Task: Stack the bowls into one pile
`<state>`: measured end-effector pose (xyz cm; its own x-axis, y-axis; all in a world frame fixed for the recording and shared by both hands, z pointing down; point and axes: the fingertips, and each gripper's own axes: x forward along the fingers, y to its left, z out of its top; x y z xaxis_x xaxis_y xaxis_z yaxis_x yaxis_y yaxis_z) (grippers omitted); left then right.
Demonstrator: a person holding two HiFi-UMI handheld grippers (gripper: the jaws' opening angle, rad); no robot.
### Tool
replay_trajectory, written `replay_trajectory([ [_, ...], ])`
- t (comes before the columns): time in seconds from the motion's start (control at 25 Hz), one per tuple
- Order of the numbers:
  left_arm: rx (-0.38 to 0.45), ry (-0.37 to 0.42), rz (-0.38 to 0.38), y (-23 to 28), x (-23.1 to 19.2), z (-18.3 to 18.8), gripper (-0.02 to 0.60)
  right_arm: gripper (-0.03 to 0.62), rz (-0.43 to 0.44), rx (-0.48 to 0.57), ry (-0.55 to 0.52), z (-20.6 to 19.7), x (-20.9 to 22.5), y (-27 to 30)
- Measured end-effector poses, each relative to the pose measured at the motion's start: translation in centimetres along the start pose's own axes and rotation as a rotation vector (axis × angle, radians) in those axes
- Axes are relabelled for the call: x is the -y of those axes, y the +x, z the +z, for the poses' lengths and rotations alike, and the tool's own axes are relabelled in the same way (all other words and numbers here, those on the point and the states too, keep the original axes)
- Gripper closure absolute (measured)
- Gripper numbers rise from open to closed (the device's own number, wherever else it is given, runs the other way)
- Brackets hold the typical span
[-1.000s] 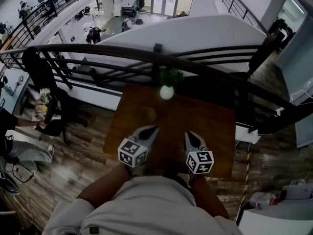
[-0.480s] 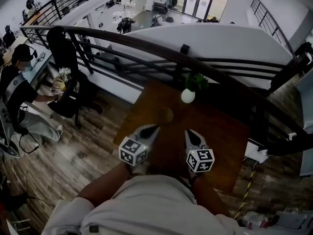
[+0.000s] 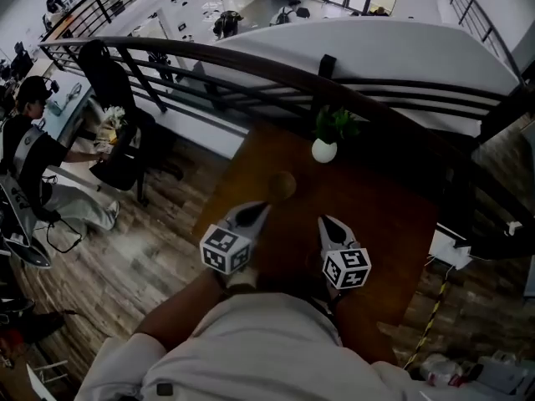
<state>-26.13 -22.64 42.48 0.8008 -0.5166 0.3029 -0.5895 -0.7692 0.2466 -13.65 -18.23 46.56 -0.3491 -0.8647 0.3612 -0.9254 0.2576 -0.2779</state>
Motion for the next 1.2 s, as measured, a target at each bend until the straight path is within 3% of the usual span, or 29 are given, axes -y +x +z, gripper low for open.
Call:
replay_trajectory([
  [0.24, -0.021, 0.003, -0.009, 3.3, 1.3, -1.0, 0.577, 0.587, 0.001, -0.015, 0.034, -1.0, 3.6, -0.1],
  [0.48, -0.038, 0.022, -0.044, 5.0, 0.6, -1.2, 0.577, 0.586, -0.035, -0.013, 0.028, -0.4, 4.1, 0.1],
  [0.68, -0.043, 0.027, -0.123, 5.9, -1.2, 0.0, 0.577, 0.587, -0.109, -0.001, 0.042, 0.5, 4.1, 2.0],
  [0.92, -0.057, 0.06, -0.193, 4.3, -6.2, 0.7, 0.577, 0.586, -0.189, 0.002, 0.056, 1.2, 1.2, 5.2],
  [1.2, -0.077, 0.098, -0.303, -0.4, -12.1, 1.6, 0.577, 0.586, -0.265, 0.025, 0.09, 1.8, -5.8, 9.7],
])
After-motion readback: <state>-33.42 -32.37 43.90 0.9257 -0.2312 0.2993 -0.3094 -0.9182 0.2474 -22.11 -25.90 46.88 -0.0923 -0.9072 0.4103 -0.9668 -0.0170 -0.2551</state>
